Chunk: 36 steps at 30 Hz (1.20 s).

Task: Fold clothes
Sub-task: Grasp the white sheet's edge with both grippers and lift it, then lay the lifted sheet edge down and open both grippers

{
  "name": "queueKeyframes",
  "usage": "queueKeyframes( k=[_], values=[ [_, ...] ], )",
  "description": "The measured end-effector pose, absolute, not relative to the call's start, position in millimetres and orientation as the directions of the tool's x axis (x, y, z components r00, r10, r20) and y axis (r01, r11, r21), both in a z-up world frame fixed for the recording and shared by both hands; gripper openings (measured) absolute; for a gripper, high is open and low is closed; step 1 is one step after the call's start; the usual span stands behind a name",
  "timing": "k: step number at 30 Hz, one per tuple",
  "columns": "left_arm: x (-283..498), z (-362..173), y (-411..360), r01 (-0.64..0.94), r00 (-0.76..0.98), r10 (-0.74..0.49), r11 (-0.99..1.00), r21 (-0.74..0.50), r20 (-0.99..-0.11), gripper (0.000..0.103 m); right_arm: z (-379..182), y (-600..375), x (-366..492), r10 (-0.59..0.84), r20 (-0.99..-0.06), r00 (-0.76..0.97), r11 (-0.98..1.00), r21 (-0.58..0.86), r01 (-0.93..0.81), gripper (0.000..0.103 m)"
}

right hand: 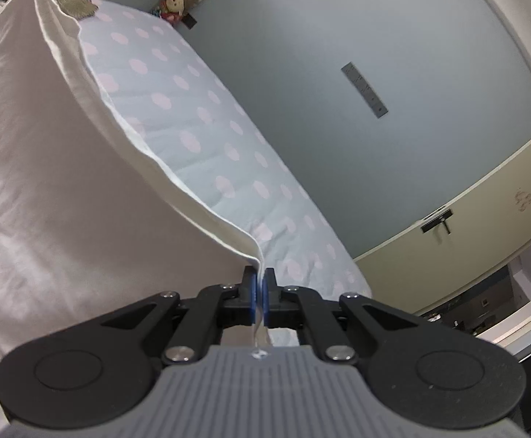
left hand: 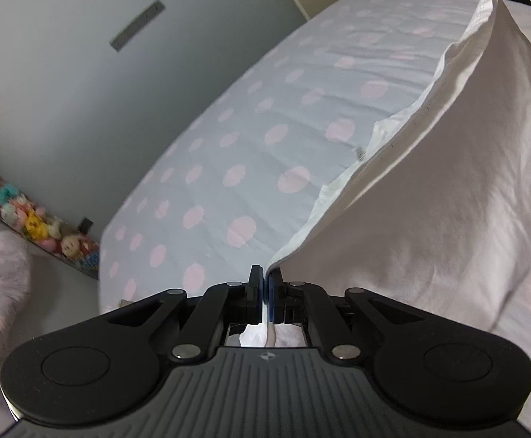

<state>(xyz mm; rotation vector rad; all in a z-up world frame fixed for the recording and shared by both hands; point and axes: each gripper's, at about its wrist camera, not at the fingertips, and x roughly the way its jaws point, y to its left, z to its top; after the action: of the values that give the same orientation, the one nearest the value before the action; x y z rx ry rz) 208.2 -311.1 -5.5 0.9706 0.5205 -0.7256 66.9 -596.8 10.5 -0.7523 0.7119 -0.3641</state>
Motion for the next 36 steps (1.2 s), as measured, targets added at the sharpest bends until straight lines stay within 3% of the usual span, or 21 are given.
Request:
queueKeyframes(
  k=[13, 21, 23, 26, 29, 31, 33, 36],
  values=[
    [345.4, -124.8, -372.2, 0.817, 0.541, -0.236, 0.375, 0.438, -0.807, 0.001, -117.3, -682.7, 220.7, -0.501, -0.641, 0.581, 0.777, -0.629, -0.024, 0.004],
    [375.6, -181.9, -378.7, 0.838, 0.489, -0.228, 0.39, 0.381, -0.842, 0.004, -186.8, -710.5, 257.8, -0.452, -0.726, 0.519, 0.843, -0.538, -0.018, 0.004],
    [376.2, -186.2, -376.0, 0.83, 0.504, -0.239, 0.402, 0.388, -0.83, 0.007, -192.4, -714.6, 256.1, -0.444, -0.723, 0.529, 0.855, -0.519, 0.008, 0.006],
    [376.5, -185.2, -369.5, 0.792, 0.565, -0.248, 0.431, 0.432, -0.787, 0.015, -187.2, -729.1, 255.9, -0.454, -0.716, 0.53, 0.869, -0.488, 0.084, 0.022],
    [378.6, -170.3, -359.0, 0.749, 0.61, -0.252, 0.493, 0.443, -0.751, 0.018, -179.7, -749.8, 252.9, -0.475, -0.714, 0.515, 0.875, -0.444, 0.192, 0.022],
    [371.3, -156.2, -347.4, 0.738, 0.62, -0.267, 0.519, 0.432, -0.738, 0.033, -171.3, -761.3, 243.9, -0.489, -0.708, 0.509, 0.872, -0.413, 0.263, 0.023],
    [363.1, -141.3, -336.3, 0.737, 0.615, -0.286, 0.539, 0.407, -0.735, 0.039, -159.4, -765.7, 223.0, -0.477, -0.712, 0.515, 0.878, -0.364, 0.31, 0.023],
    [345.0, -123.2, -323.5, 0.747, 0.598, -0.314, 0.553, 0.37, -0.738, 0.039, -144.9, -764.7, 190.3, -0.455, -0.719, 0.525, 0.886, -0.311, 0.343, 0.023]
  ],
)
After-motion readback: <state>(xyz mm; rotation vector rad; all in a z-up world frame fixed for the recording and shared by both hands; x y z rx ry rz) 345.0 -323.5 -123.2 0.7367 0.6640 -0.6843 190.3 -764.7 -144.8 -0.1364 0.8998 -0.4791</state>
